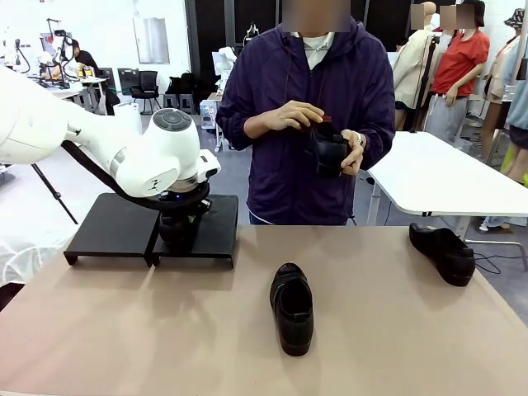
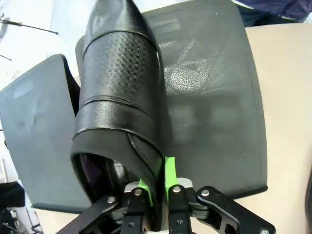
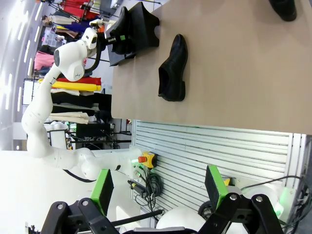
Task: Organize the shoes by placing them on the stand.
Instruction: Place the Shoe from the middle of the table onto the Shoes Stand.
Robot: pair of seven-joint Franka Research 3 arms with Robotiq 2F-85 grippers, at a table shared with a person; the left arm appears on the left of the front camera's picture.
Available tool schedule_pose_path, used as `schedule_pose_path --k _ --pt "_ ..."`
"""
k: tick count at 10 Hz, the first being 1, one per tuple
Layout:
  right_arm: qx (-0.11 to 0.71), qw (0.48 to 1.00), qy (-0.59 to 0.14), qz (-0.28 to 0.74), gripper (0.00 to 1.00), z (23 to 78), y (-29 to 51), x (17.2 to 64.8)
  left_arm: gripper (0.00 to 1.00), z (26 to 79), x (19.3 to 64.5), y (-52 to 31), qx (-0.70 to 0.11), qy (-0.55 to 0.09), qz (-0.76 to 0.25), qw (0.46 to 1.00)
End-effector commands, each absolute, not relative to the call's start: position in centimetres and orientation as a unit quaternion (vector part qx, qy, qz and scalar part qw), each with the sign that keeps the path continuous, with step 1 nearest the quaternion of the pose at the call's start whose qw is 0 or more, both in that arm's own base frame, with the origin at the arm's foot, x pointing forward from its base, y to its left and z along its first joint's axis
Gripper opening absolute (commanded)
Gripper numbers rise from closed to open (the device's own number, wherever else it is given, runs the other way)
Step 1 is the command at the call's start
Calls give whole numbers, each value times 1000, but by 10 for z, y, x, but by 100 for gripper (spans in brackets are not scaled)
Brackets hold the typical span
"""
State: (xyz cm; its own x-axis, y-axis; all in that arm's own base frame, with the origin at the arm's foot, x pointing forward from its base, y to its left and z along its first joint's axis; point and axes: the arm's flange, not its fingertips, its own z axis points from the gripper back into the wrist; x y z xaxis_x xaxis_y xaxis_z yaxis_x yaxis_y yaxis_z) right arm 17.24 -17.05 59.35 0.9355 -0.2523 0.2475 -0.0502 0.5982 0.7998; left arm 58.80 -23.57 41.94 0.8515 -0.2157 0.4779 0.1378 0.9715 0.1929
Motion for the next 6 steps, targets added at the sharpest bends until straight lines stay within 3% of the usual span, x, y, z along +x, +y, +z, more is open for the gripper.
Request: schedule_pose_path --k 1,6 --pt "454 872 -181 -46 100 597 -171 173 100 427 593 -234 80 -254 -92 960" --pt "454 872 -181 -46 100 597 -171 173 100 454 562 -229 75 -237 -108 963"
